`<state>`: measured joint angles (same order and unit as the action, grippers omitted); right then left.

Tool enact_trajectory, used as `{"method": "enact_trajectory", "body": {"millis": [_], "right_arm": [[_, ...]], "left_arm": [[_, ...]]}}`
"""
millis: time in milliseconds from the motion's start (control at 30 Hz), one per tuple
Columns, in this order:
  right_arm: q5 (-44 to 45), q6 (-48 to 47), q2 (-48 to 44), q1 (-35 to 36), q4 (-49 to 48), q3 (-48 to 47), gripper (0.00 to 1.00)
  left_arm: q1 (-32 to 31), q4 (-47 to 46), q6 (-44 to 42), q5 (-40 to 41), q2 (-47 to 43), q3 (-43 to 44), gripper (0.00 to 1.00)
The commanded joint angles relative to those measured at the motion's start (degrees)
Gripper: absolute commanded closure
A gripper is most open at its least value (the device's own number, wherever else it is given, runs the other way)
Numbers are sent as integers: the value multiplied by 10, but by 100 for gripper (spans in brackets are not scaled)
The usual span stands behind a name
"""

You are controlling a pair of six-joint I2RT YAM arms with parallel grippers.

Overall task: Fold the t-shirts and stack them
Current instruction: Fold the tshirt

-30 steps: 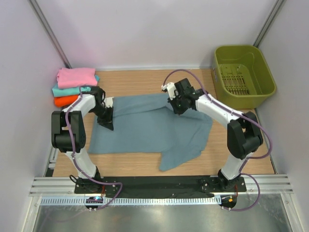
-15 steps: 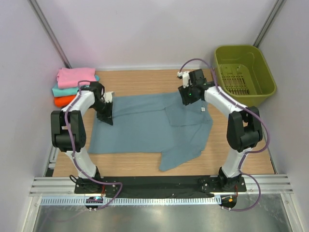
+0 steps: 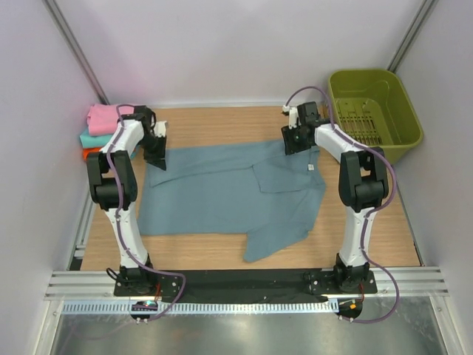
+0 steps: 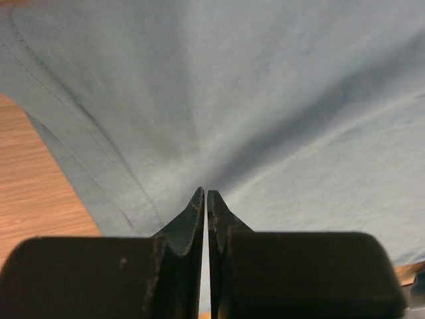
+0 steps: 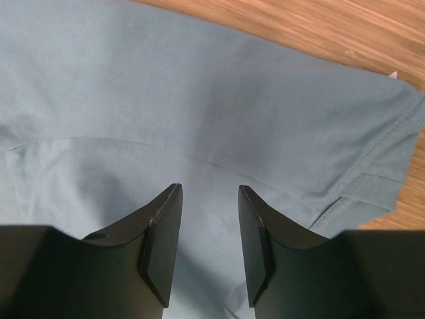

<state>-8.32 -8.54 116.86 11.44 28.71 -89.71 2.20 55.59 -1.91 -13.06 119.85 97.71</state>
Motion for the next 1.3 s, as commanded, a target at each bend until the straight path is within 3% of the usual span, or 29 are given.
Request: {"method": "enact_trajectory", "body": {"millis": [0, 333, 900, 1200, 1267], "right_arm": [[-13, 15, 17, -31, -14, -41, 55], [5, 10, 83, -78, -10, -81, 53], [39, -24, 156, -90, -23, -155, 52], [52, -33, 164, -92, -31, -204, 51], [54, -40, 138, -92, -37, -202, 49]], "left_arm": [[3, 27, -1, 27, 20, 45, 96], [1, 58, -15, 71, 164, 206, 96], [-34, 41, -33, 112, 299, 403, 95], [-45, 10, -35, 168, 302, 462, 93], [-45, 14, -27, 161, 243, 453, 82]]}}
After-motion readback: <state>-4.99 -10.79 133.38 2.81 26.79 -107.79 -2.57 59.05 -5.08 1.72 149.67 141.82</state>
